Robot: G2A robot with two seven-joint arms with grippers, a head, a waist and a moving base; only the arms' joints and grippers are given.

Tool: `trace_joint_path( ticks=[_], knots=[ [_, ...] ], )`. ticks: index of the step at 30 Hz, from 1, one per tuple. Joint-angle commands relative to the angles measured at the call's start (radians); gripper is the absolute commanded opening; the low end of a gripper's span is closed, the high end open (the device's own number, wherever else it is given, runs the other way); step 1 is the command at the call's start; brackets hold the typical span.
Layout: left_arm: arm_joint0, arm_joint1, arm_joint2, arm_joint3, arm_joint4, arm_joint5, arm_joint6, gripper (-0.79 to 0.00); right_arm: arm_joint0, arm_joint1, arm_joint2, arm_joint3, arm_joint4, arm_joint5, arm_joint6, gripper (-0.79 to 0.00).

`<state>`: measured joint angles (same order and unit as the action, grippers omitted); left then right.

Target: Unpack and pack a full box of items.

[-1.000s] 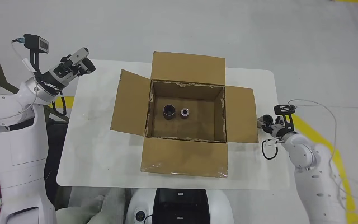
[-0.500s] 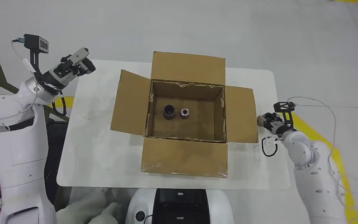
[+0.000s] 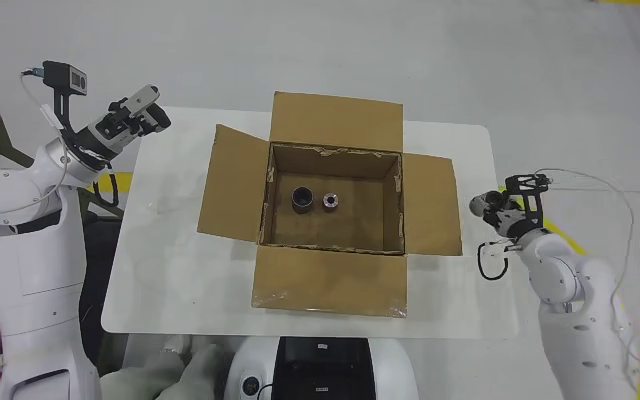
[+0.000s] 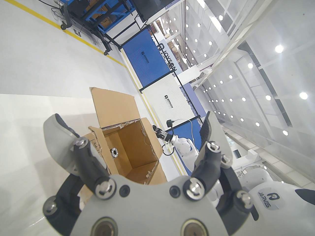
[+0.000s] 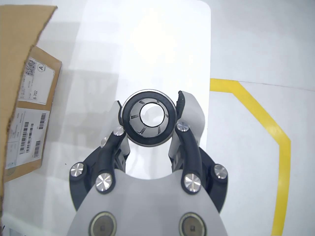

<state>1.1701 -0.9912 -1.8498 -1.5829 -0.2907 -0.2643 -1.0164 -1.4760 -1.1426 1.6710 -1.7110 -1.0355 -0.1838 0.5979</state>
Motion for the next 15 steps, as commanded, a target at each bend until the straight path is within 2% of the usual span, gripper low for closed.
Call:
trace_joint_path(
  ticks=[1, 8, 15],
  knots=[
    [0.000, 0.000, 0.000, 0.000, 0.000, 0.000, 0.000, 0.000, -0.010, 0.002, 0.013, -0.037, -0.013, 0.008, -0.002, -0.785],
    [0.000, 0.000, 0.000, 0.000, 0.000, 0.000, 0.000, 0.000, -0.030, 0.003, 0.041, -0.148, 0.019, 0.047, 0.005, -0.785],
    [0.000, 0.000, 0.000, 0.000, 0.000, 0.000, 0.000, 0.000, -0.032, 0.003, 0.012, -0.267, -0.004, 0.067, 0.024, -0.785]
  ],
)
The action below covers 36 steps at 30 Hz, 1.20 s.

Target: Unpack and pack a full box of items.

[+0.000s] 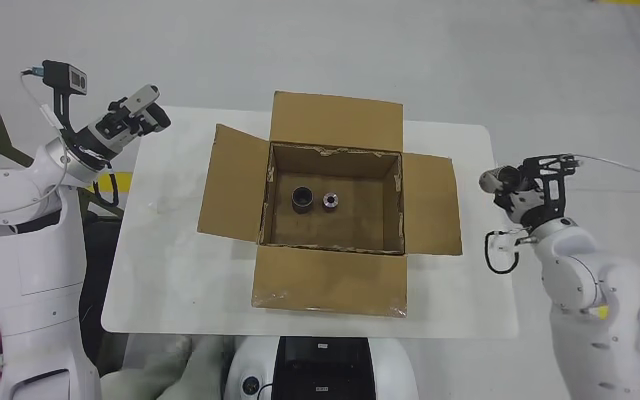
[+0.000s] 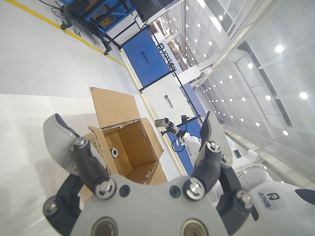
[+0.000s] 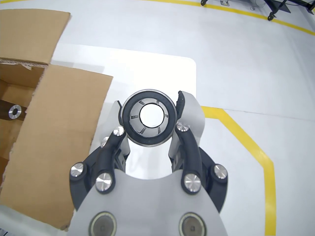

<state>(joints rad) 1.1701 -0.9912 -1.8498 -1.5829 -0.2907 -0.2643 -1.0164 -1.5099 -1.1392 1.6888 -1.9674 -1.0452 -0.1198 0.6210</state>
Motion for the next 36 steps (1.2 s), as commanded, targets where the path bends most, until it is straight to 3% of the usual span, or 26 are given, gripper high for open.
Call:
trace_joint_path(
  ticks=[1, 17, 36],
  knots=[
    [0.000, 0.000, 0.000, 0.000, 0.000, 0.000, 0.000, 0.000, 0.005, -0.001, -0.011, -0.023, 0.009, 0.006, 0.001, -0.785],
    [0.000, 0.000, 0.000, 0.000, 0.000, 0.000, 0.000, 0.000, 0.089, -0.013, -0.232, -0.127, 0.090, -0.053, 0.039, -0.785],
    [0.000, 0.000, 0.000, 0.000, 0.000, 0.000, 0.000, 0.000, 0.245, -0.044, -0.541, 0.046, 0.051, -0.039, 0.071, -0.785]
  ],
)
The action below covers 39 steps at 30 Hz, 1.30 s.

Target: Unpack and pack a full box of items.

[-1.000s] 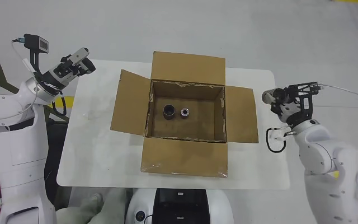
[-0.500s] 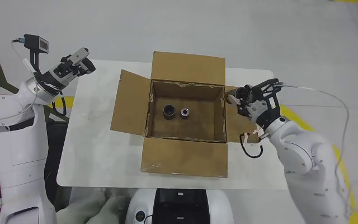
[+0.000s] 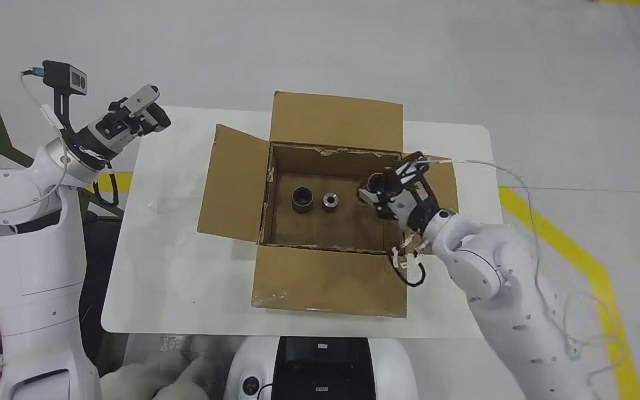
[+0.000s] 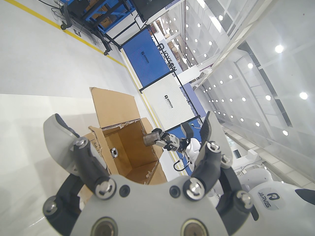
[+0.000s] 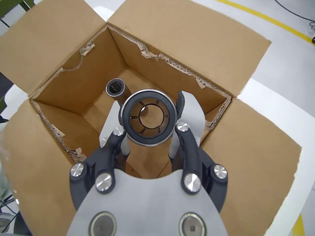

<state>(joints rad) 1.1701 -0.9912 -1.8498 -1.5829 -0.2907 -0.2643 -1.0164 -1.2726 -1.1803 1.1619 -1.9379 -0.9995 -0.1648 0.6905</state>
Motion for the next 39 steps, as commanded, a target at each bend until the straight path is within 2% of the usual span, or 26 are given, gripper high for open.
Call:
trace_joint_path(
  ticks=[1, 12, 22, 24, 27, 28, 32, 35, 36, 38, 39],
  knots=[
    [0.000, 0.000, 0.000, 0.000, 0.000, 0.000, 0.000, 0.000, 0.016, -0.005, -0.027, 0.031, 0.011, 0.012, 0.002, -0.785],
    [0.000, 0.000, 0.000, 0.000, 0.000, 0.000, 0.000, 0.000, 0.112, -0.035, -0.155, 0.181, -0.057, 0.113, 0.026, -0.785],
    [0.000, 0.000, 0.000, 0.000, 0.000, 0.000, 0.000, 0.000, 0.182, -0.061, -0.235, 0.296, -0.116, 0.165, 0.056, -0.785],
    [0.000, 0.000, 0.000, 0.000, 0.000, 0.000, 0.000, 0.000, 0.196, -0.067, -0.245, 0.317, -0.116, 0.172, 0.057, -0.757],
    [0.000, 0.000, 0.000, 0.000, 0.000, 0.000, 0.000, 0.000, 0.211, -0.073, -0.254, 0.339, -0.120, 0.179, 0.055, -0.613],
    [0.000, 0.000, 0.000, 0.000, 0.000, 0.000, 0.000, 0.000, 0.215, -0.075, -0.257, 0.346, -0.123, 0.181, 0.058, -0.526],
    [0.000, 0.000, 0.000, 0.000, 0.000, 0.000, 0.000, 0.000, 0.227, -0.081, -0.265, 0.361, -0.129, 0.187, 0.070, -0.416],
    [0.000, 0.000, 0.000, 0.000, 0.000, 0.000, 0.000, 0.000, 0.228, -0.084, -0.264, 0.351, -0.135, 0.190, 0.080, -0.163],
    [0.000, 0.000, 0.000, 0.000, 0.000, 0.000, 0.000, 0.000, 0.226, -0.084, -0.262, 0.345, -0.137, 0.189, 0.084, -0.114],
    [0.000, 0.000, 0.000, 0.000, 0.000, 0.000, 0.000, 0.000, 0.225, -0.083, -0.256, 0.334, -0.146, 0.187, 0.092, -0.043],
    [0.000, 0.000, 0.000, 0.000, 0.000, 0.000, 0.000, 0.000, 0.224, -0.083, -0.253, 0.329, -0.147, 0.185, 0.096, -0.037]
  ],
)
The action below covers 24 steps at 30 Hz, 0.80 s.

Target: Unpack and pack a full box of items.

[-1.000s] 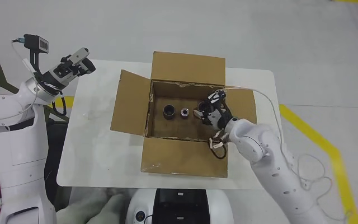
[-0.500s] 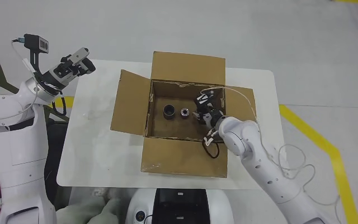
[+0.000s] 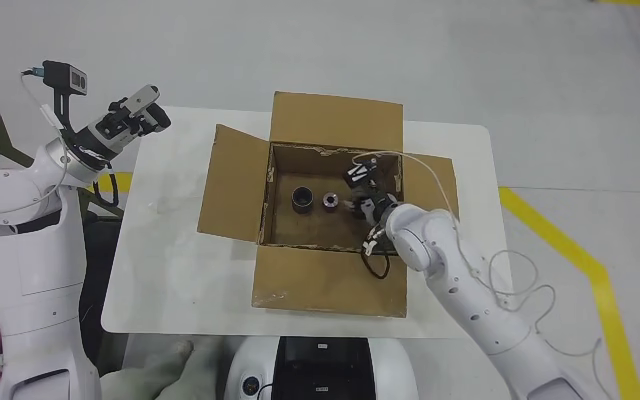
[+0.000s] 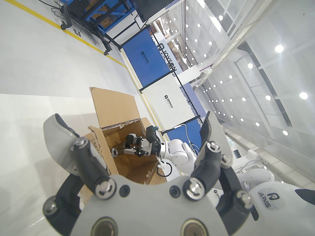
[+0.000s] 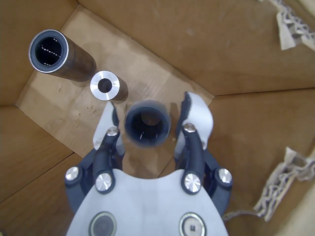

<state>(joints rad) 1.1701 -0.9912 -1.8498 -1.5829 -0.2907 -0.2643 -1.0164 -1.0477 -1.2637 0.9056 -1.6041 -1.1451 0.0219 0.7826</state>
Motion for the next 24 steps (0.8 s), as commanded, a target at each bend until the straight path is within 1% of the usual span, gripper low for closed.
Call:
trace_joint_path(
  ticks=[1, 5, 11, 14, 17, 20, 24],
  knots=[
    [0.000, 0.000, 0.000, 0.000, 0.000, 0.000, 0.000, 0.000, 0.000, 0.001, 0.008, -0.010, -0.003, -0.003, 0.007, -0.028],
    [0.000, 0.000, 0.000, 0.000, 0.000, 0.000, 0.000, 0.000, -0.013, 0.002, 0.036, -0.059, 0.020, -0.009, 0.001, -0.028],
    [0.000, 0.000, 0.000, 0.000, 0.000, 0.000, 0.000, 0.000, -0.069, 0.013, 0.106, -0.234, 0.062, -0.031, 0.000, -0.012],
    [0.000, 0.000, 0.000, 0.000, 0.000, 0.000, 0.000, 0.000, -0.107, 0.020, 0.151, -0.291, 0.106, -0.050, 0.004, -0.006],
    [0.000, 0.000, 0.000, 0.000, 0.000, 0.000, 0.000, 0.000, -0.149, 0.027, 0.207, -0.346, 0.200, -0.073, 0.009, 0.000],
    [0.000, 0.000, 0.000, 0.000, 0.000, 0.000, 0.000, 0.000, -0.199, 0.032, 0.265, -0.402, 0.336, -0.099, 0.012, 0.000],
    [0.000, 0.000, 0.000, 0.000, 0.000, 0.000, 0.000, 0.000, -0.256, 0.039, 0.357, -0.426, 0.576, -0.169, -0.009, 0.000]
  ],
)
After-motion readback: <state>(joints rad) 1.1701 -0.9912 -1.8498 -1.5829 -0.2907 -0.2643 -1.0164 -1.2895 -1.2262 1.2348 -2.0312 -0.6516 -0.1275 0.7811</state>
